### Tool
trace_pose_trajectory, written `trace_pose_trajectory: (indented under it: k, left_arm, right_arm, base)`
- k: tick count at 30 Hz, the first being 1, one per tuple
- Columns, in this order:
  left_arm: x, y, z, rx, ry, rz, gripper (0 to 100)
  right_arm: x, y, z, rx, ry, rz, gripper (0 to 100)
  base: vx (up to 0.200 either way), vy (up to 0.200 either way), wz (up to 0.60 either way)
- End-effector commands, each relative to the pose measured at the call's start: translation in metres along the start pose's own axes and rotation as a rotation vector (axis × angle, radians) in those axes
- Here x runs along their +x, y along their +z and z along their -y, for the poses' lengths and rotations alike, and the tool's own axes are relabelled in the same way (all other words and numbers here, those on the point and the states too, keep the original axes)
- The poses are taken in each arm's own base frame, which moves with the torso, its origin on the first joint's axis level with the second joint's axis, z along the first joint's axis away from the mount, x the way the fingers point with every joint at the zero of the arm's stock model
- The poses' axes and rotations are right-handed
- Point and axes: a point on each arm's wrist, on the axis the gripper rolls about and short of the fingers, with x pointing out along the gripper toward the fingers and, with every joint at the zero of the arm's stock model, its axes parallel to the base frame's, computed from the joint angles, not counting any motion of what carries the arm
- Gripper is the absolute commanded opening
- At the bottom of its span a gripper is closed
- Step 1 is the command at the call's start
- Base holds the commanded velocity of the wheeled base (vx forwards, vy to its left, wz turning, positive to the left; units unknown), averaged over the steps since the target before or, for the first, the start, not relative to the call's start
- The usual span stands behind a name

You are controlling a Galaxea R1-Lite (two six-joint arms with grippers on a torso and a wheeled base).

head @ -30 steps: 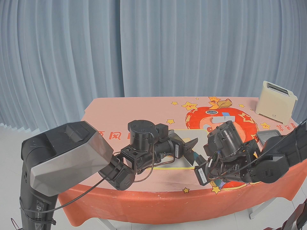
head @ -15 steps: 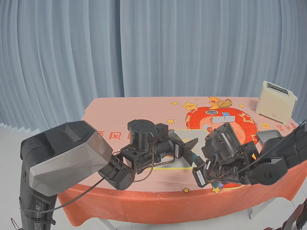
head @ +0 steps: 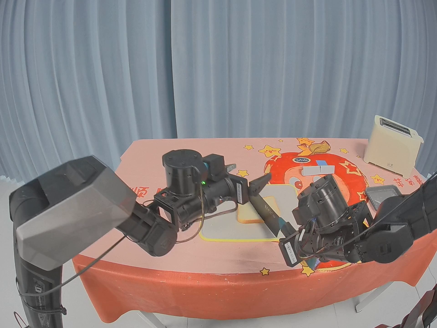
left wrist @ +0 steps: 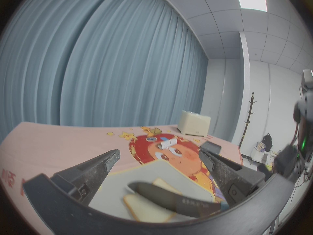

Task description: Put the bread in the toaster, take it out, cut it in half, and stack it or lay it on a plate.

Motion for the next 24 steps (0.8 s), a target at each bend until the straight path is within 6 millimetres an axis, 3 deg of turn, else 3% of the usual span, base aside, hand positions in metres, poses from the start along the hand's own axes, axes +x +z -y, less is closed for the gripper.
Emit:
trace_pose_trajectory:
  k: [1,6,11,12,16,24]
  left_arm:
    - [-0.020,0.048,-0.020,0.018,0.051,0.107,100]
    - [-0.021,0.051,-0.027,0.020,0.064,0.118,100]
    - [-0.017,0.034,-0.016,0.005,0.044,0.040,100]
    - [-0.011,0.018,-0.004,-0.004,0.016,-0.011,100]
    - [0.006,-0.022,-0.009,-0.017,0.020,-0.091,100]
    - [0.020,-0.065,-0.011,-0.026,0.017,-0.173,100]
  right_arm:
    - [0.001,-0.003,-0.010,-0.029,0.017,-0.007,0]
    - [-0.002,-0.002,-0.002,-0.010,0.007,-0.004,0]
    - [-0.002,-0.004,-0.006,-0.024,0.014,-0.009,0]
    - [-0.001,-0.005,-0.008,-0.029,0.016,-0.012,0]
    - [-0.001,-0.005,-0.009,-0.030,0.018,-0.012,0]
    - [-0.003,-0.002,-0.008,-0.024,0.019,0.002,0]
  base:
    - [0.000,0.000,0.00]
    - [0.000,0.000,0.00]
    - [0.000,0.000,0.00]
    - [0.000,0.000,0.00]
    - [0.000,0.000,0.00]
    - [0.000,0.000,0.00]
